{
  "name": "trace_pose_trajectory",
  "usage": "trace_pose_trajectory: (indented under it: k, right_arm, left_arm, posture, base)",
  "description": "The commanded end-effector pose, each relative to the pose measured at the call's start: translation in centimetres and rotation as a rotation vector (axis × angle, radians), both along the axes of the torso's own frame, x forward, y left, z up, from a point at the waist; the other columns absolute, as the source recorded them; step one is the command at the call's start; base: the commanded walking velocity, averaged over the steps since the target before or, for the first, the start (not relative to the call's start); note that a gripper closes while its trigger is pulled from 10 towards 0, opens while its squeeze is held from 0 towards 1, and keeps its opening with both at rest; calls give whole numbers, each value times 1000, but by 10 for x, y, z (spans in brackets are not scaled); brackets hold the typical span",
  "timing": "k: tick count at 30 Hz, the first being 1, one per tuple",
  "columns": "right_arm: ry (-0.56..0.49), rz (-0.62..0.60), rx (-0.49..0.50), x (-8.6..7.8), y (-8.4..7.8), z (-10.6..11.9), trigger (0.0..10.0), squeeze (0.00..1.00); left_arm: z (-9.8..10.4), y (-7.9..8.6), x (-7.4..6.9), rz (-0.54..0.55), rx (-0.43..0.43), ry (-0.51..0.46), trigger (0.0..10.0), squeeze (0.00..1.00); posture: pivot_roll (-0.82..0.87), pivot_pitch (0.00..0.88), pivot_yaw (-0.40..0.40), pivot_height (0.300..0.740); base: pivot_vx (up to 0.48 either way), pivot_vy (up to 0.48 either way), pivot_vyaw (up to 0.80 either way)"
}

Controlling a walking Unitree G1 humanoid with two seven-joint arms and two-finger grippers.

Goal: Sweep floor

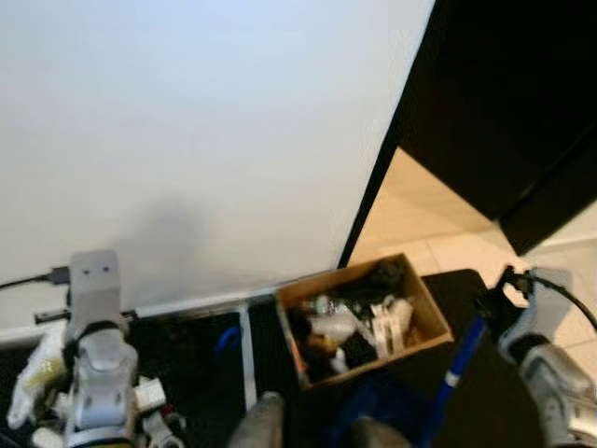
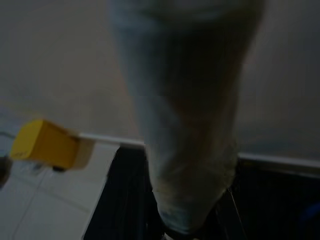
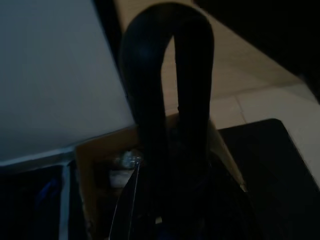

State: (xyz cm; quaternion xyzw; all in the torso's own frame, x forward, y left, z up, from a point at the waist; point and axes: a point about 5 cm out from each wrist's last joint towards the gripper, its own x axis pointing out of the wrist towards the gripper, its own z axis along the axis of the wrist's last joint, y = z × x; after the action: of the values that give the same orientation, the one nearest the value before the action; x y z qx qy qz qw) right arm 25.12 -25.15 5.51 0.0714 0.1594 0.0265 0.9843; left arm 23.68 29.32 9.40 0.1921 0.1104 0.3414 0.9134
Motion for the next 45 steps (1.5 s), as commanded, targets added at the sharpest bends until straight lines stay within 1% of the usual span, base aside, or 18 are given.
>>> trace_pose_trajectory:
  k: [1, 32, 39, 45]
  right_arm:
    - [30, 56, 136, -2, 19, -12, 10000, 0]
    - [34, 46, 146, -5, 19, -14, 10000, 0]
    - [28, 37, 154, -5, 18, -13, 10000, 0]
    - [14, 14, 197, -5, 17, -12, 10000, 0]
  left_arm:
    - [0, 3, -3, 9, 38, 20, 10000, 0]
    - [-3, -1, -2, -25, 24, 42, 10000, 0]
    - [-6, -6, 1, -62, 0, 51, 10000, 0]
    - [-8, -11, 2, -93, -20, 56, 10000, 0]
  posture:
    - [137, 160, -5, 740]
    - [136, 166, 1, 740]
    - [135, 168, 1, 740]
    - [135, 168, 2, 740]
  base:
    - [0, 0, 794]
    - [0, 0, 794]
    - [0, 0, 771]
    - [0, 0, 0]
